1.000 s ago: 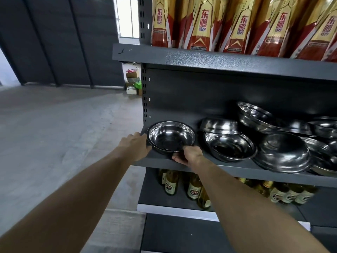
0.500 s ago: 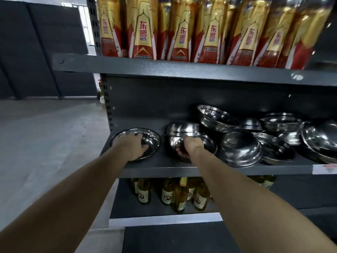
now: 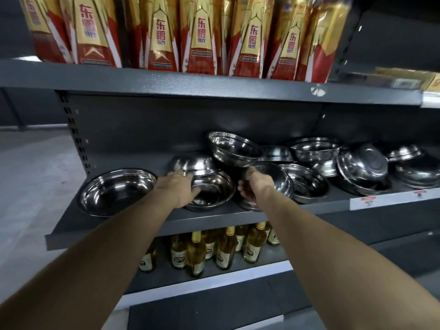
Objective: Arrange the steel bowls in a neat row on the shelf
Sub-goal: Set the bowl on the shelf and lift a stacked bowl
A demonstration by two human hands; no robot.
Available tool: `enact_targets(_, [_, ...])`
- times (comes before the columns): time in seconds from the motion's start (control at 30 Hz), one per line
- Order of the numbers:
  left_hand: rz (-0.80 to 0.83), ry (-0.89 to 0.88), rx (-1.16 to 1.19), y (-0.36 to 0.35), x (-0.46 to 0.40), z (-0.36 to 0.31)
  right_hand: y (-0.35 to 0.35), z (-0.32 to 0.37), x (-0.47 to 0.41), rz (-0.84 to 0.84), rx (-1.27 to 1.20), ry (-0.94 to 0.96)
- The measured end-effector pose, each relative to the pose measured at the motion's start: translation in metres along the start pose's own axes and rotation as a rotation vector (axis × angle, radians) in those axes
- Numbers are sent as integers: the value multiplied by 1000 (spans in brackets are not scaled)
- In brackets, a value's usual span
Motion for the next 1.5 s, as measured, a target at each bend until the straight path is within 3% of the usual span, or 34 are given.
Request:
enact_targets(0.4, [-35, -37, 7, 2, -37, -4, -15, 25, -14, 57, -146, 19])
enact_targets(0.93, [-30, 1, 24, -7, -18, 42, -38, 35, -31, -23, -280, -63])
enact_targets(1.23, [-29, 41, 18, -4, -12, 58, -32, 31, -23, -173, -210, 64])
enact_targets(1.5, [-36, 102, 10, 4, -7, 75, -23, 32, -1, -213, 36, 170])
Point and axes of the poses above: each hand's wrist, its own x-axis away from the middle knuckle, its own y-axis out of the back of the hand, z = x × y, the point moved 1 cm from there along -x, towards the middle knuckle, and after that the axes turned 4 degrees about -x, right-handed, at the moved point
